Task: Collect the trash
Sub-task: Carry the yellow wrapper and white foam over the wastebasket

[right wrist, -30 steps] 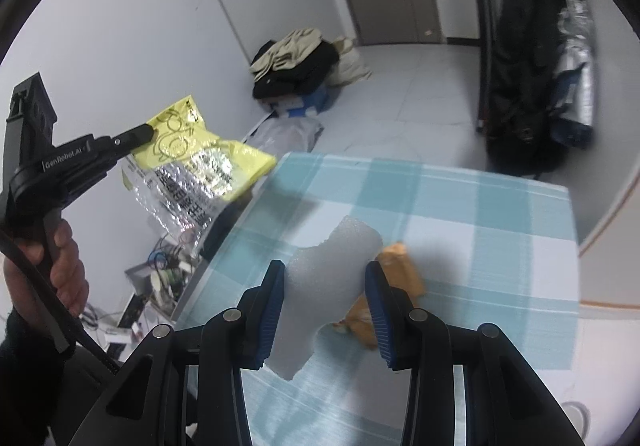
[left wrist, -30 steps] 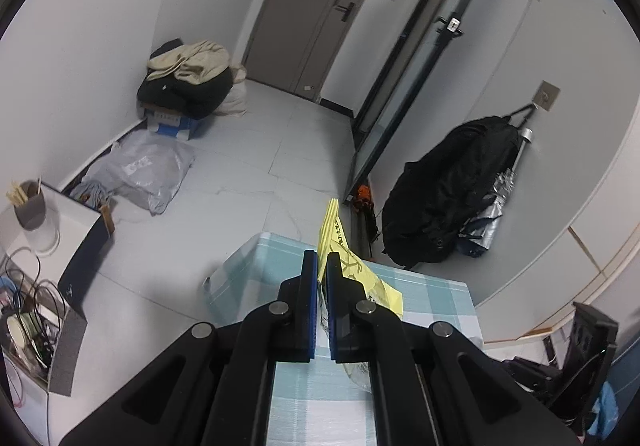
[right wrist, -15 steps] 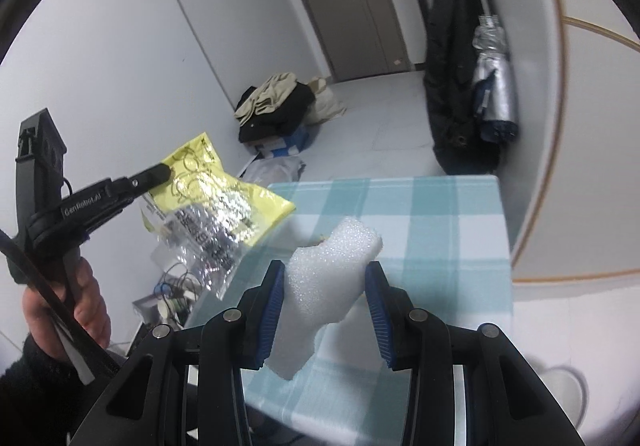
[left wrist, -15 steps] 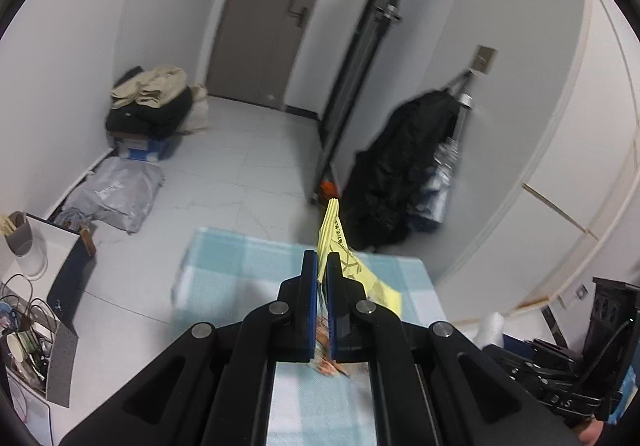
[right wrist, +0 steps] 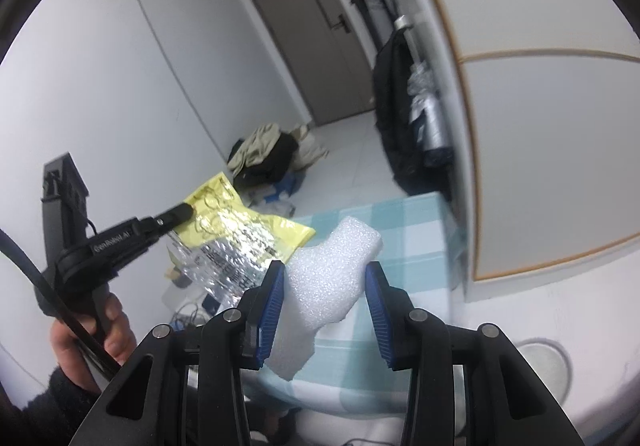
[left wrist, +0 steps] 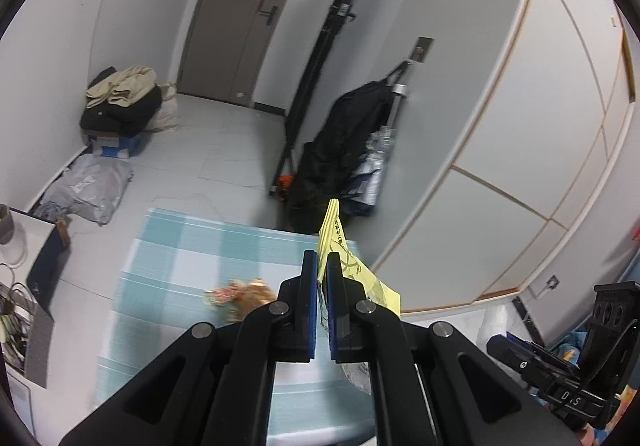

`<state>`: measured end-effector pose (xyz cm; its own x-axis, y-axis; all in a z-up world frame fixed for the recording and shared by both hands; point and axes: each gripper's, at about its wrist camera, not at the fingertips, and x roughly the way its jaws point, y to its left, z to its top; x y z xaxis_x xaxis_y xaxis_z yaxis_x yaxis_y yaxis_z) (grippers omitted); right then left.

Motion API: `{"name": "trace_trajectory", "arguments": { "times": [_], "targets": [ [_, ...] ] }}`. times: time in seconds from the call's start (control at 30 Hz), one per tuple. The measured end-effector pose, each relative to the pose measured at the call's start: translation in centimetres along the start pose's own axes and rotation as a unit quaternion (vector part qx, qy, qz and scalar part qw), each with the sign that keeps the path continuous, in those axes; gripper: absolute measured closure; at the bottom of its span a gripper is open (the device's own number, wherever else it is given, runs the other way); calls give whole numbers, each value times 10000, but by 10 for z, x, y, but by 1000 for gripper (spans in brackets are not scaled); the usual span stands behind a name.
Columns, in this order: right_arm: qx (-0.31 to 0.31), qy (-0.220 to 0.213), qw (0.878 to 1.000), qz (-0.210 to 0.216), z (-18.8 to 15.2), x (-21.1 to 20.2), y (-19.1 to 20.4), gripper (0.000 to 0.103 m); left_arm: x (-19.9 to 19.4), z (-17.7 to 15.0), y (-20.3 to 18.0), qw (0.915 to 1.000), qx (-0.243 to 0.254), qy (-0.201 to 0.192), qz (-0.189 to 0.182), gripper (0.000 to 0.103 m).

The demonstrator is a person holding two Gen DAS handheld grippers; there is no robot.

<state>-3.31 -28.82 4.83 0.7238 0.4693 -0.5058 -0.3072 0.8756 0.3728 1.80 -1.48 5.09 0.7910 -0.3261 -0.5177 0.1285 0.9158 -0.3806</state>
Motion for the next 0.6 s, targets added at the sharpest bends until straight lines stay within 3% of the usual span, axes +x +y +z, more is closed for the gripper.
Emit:
{"name": "trace_trajectory", "arguments": {
  "times": [0.2, 0.43, 0.6],
  "targets": [
    [225, -350, 9984, -370, 4, -59, -39, 63, 9, -1, -44, 9994, 213, 51, -286, 103],
    [645, -581, 9915, -972, -7, -98, -101, 63, 44, -16, -102, 9953, 548, 395, -698, 103],
    [961, -390, 9850, -1379, -27, -101, -150, 63, 83, -36, -135, 9891, 736, 878, -923, 103]
  ]
}}
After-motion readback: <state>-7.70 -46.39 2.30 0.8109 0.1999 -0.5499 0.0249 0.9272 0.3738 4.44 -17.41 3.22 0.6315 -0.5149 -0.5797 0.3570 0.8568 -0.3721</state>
